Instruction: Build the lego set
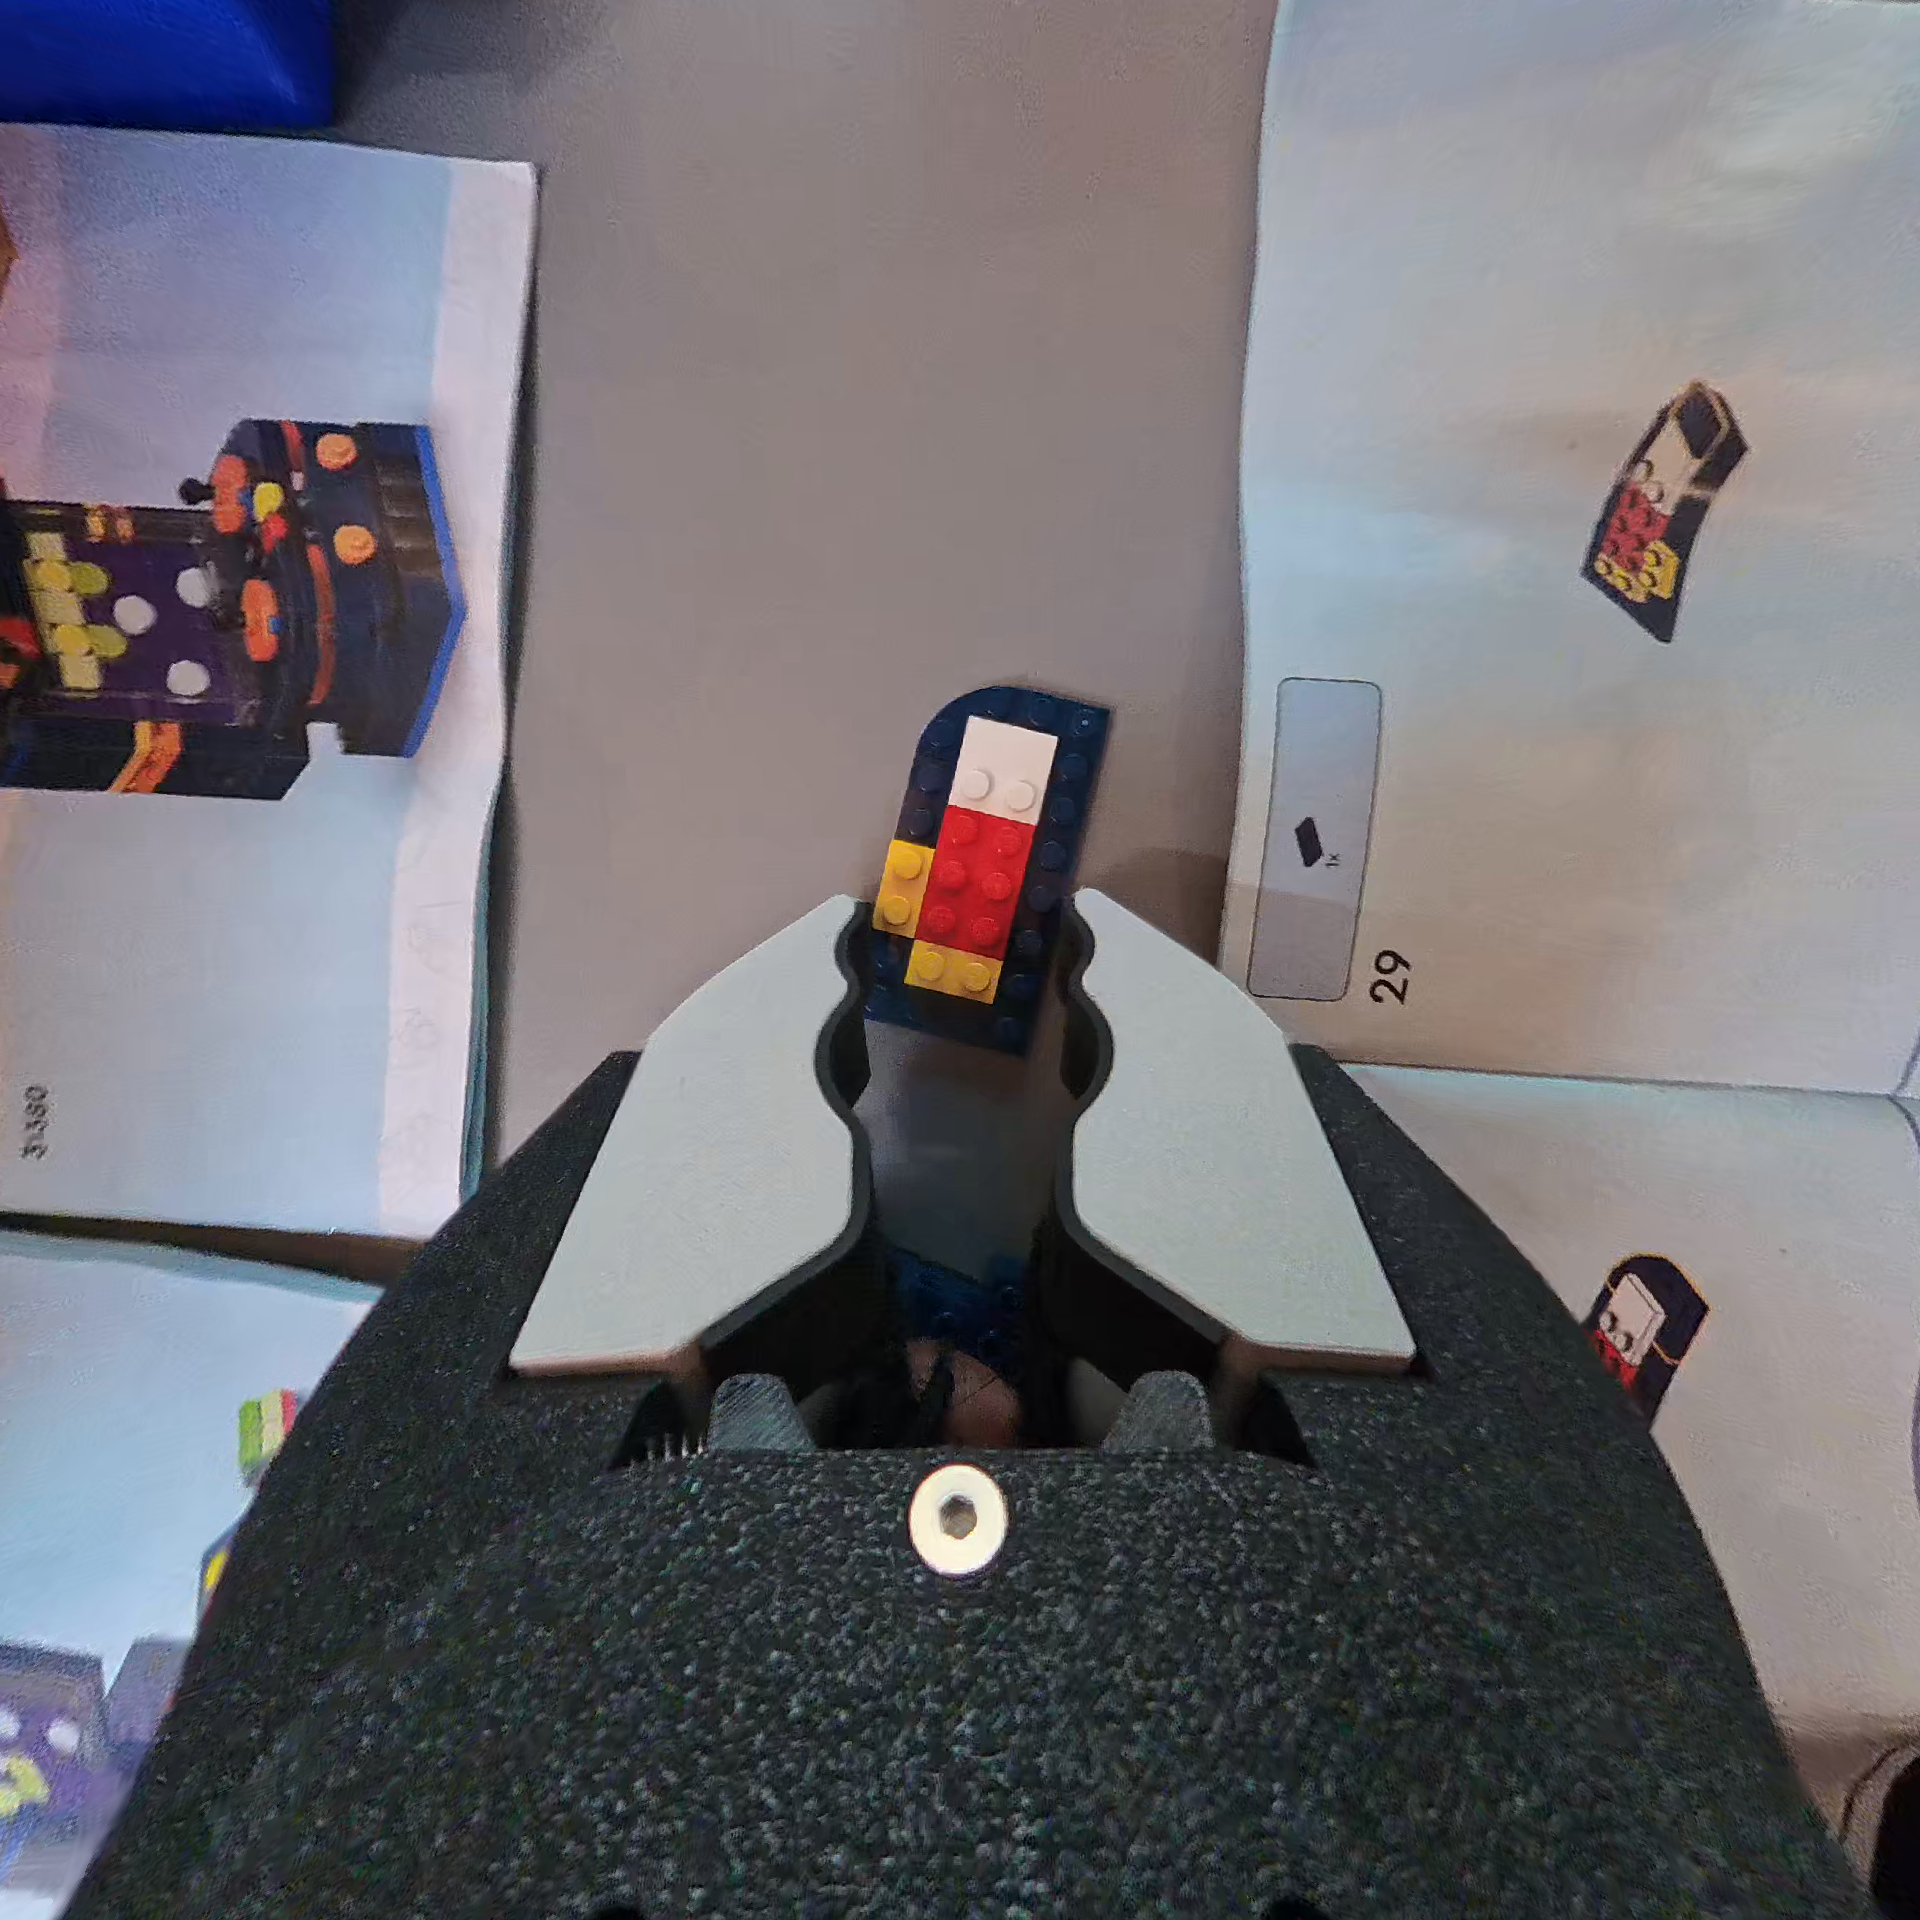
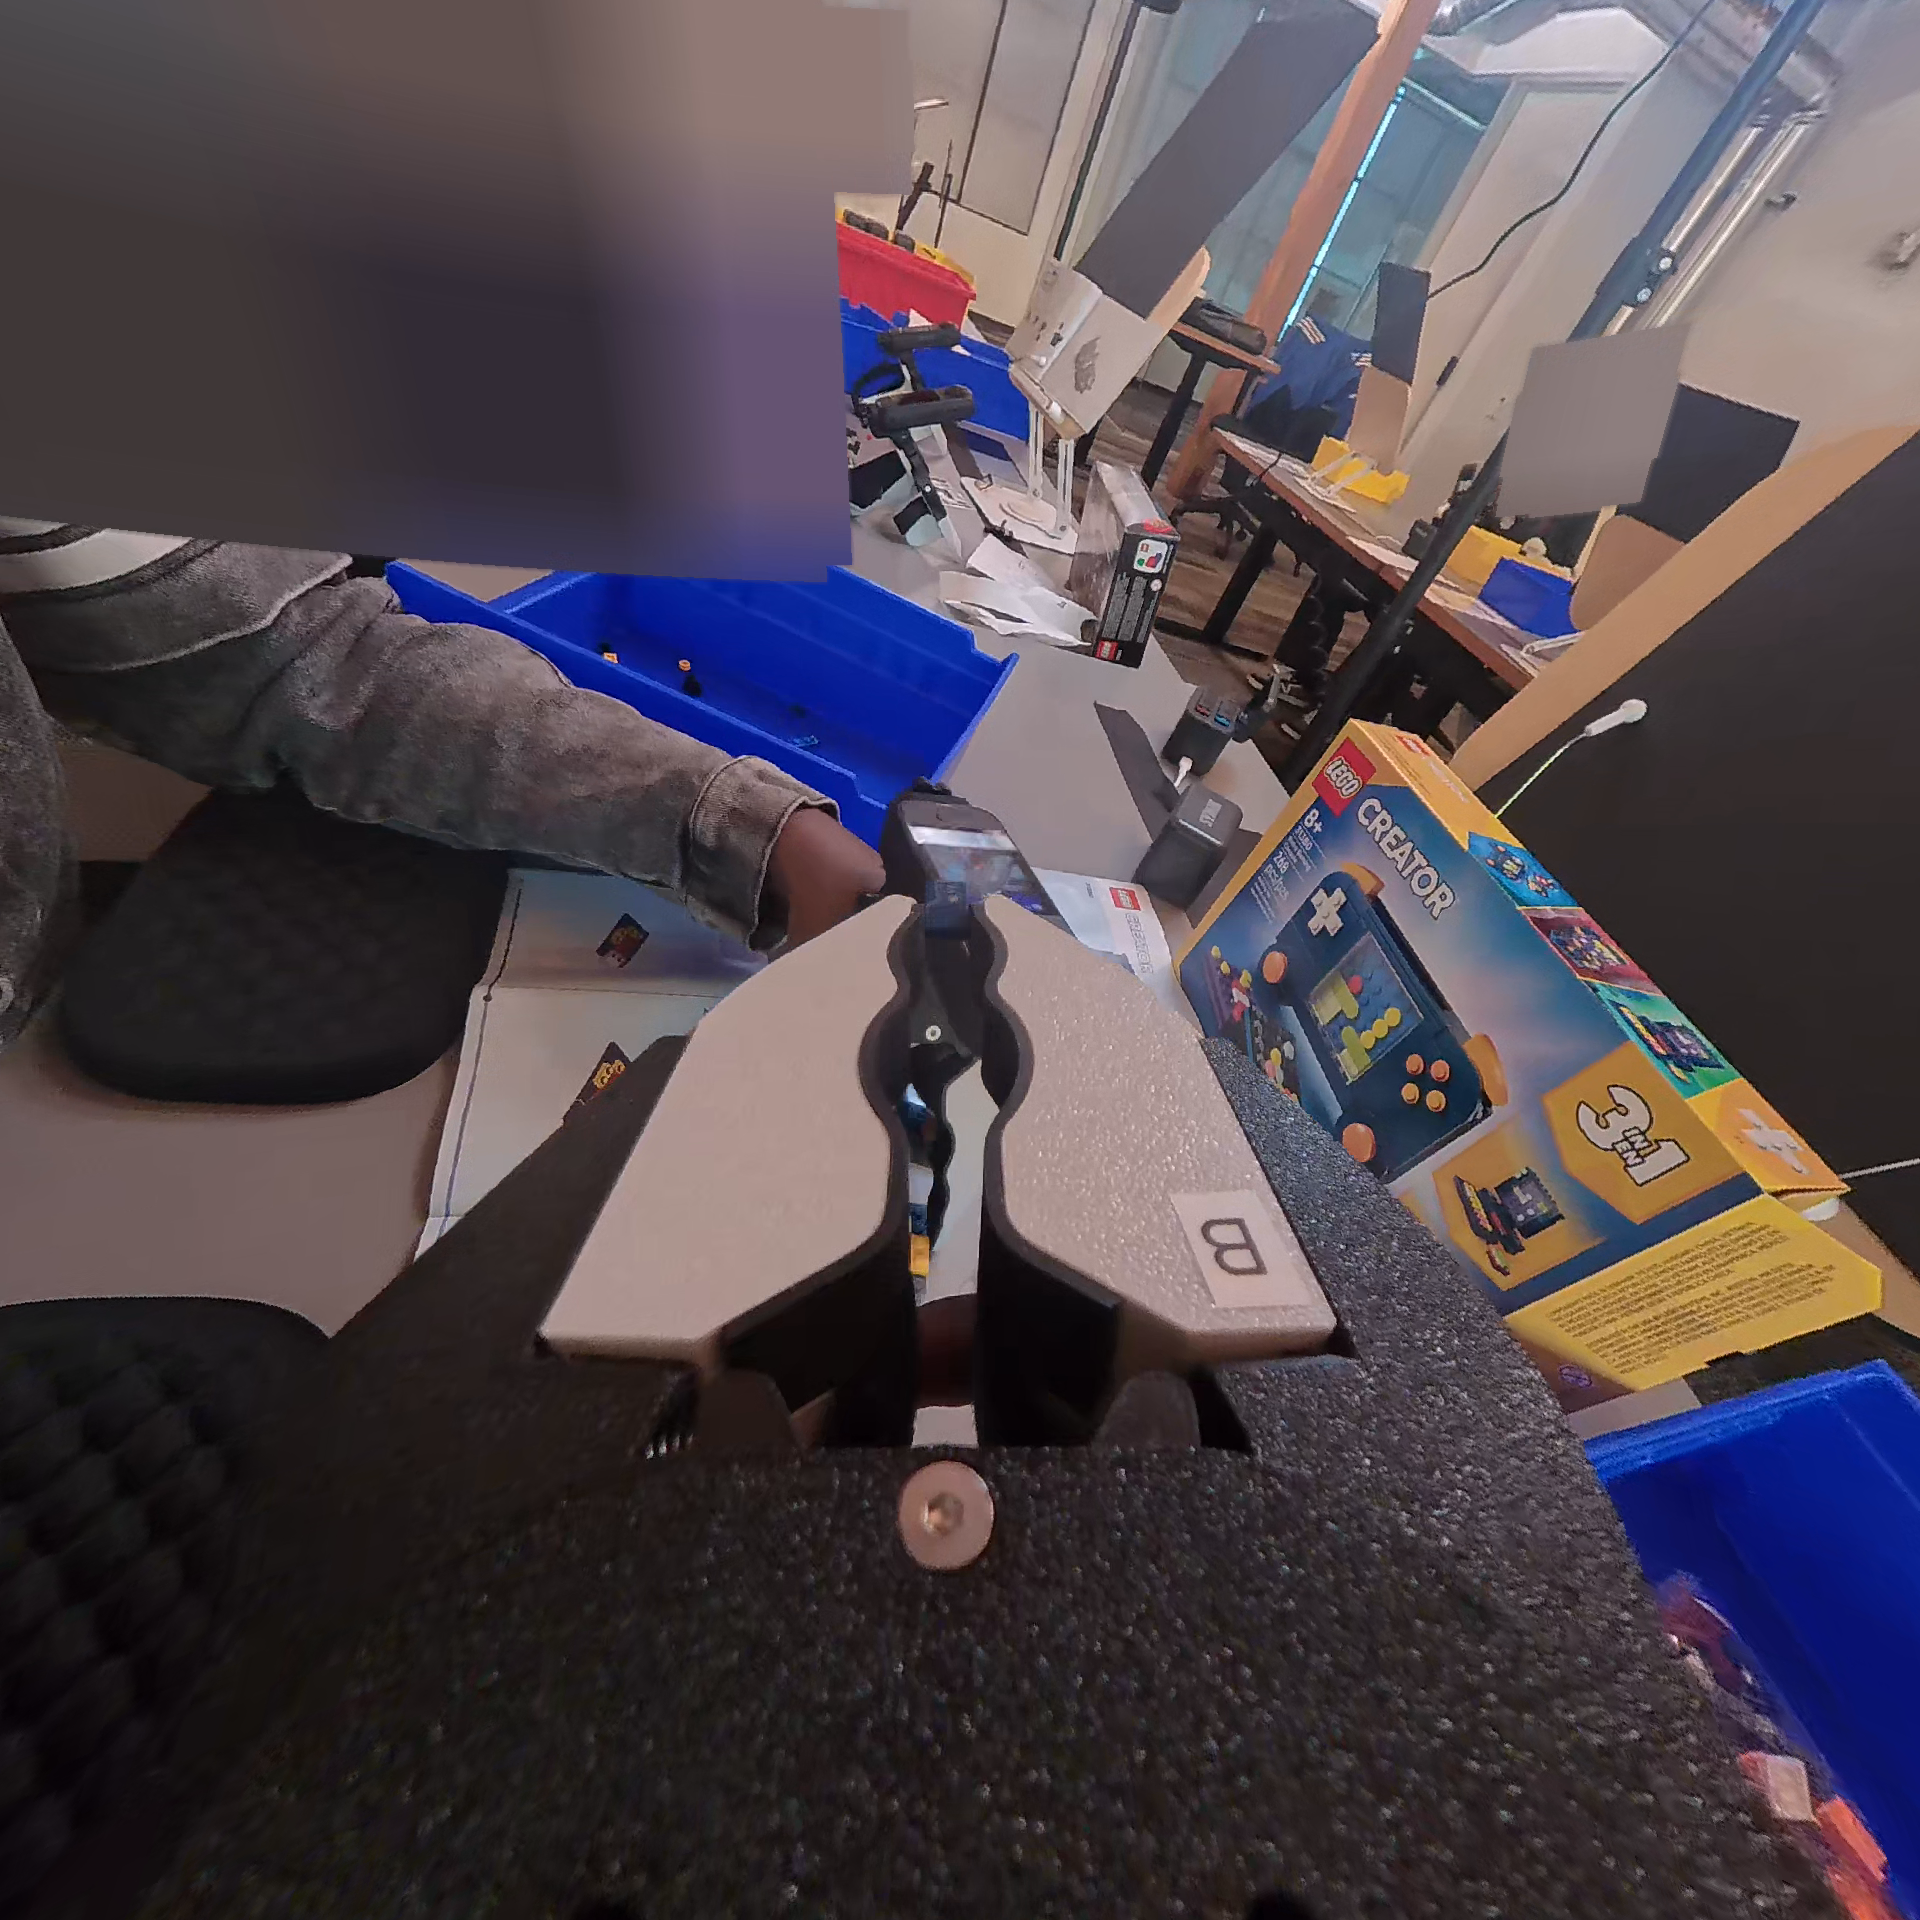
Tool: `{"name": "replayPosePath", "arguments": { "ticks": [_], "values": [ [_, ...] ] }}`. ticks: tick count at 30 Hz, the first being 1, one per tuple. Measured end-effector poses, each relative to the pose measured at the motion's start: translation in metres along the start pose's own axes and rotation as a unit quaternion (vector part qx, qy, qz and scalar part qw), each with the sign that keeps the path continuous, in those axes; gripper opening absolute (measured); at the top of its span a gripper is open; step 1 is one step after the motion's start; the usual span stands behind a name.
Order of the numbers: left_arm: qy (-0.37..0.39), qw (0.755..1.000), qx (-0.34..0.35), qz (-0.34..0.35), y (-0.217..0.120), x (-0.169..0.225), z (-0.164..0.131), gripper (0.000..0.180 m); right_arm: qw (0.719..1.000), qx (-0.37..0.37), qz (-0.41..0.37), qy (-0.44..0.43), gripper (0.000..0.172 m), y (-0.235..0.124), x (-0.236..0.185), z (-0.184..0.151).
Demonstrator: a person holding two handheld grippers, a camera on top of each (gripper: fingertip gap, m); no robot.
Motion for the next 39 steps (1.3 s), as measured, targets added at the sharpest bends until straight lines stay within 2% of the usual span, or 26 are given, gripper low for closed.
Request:
{"name": "replayPosePath", "arguments": {
  "ticks": [2, 6, 8, 10, 15, 18, 21, 29, 39],
  "values": [
    [-0.015, 0.999, 0.031, 0.032, -0.011, 0.001, 0.007, 0.034, 1.0, 0.002, -0.005, -0.001, 0.008, -0.004, -0.001, 0.003],
    [-0.073, 0.986, 0.122, 0.082, -0.06, 0.024, 0.023, 0.033, 1.0, 0.008, -0.015, 0.014, 0.008, -0.011, -0.005, 0.007],
    [-0.114, 0.979, 0.132, 0.108, -0.079, 0.048, 0.014, 0.033, 0.999, -0.004, -0.031, 0.039, 0.008, -0.013, -0.009, 0.004],
    [-0.145, 0.972, 0.113, 0.149, -0.088, 0.075, -0.008, 0.034, 0.996, -0.024, -0.045, 0.077, 0.008, -0.01, -0.022, -0.004],
    [-0.234, 0.951, 0.051, 0.195, -0.073, 0.122, -0.064, 0.034, 0.972, -0.056, -0.062, 0.219, 0.008, 0.016, -0.084, -0.05],
    [-0.255, 0.947, 0.035, 0.19, -0.061, 0.129, -0.071, 0.034, 0.944, -0.073, -0.093, 0.308, 0.008, 0.045, -0.113, -0.08],
    [-0.257, 0.948, 0.003, 0.189, -0.05, 0.131, -0.076, 0.034, 0.922, -0.124, -0.128, 0.343, 0.008, 0.071, -0.126, -0.107],
    [-0.281, 0.945, 0.029, 0.164, -0.048, 0.129, -0.076, 0.034, 0.894, -0.257, -0.131, 0.343, 0.008, 0.102, -0.132, -0.134],
    [-0.278, 0.949, 0.057, 0.14, -0.05, 0.128, -0.079, 0.034, 0.883, -0.311, -0.169, 0.309, 0.008, 0.117, -0.133, -0.139]
  ]
}}
Point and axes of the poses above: each gripper's, where its closed fingertips meet, y out along the fingers, z out of its top, x = y × z across the jaws, the point moved 4 cm from there along -y, back along the fingers, and after that the axes turned 2 degrees about -x, right-handed, at the moved point
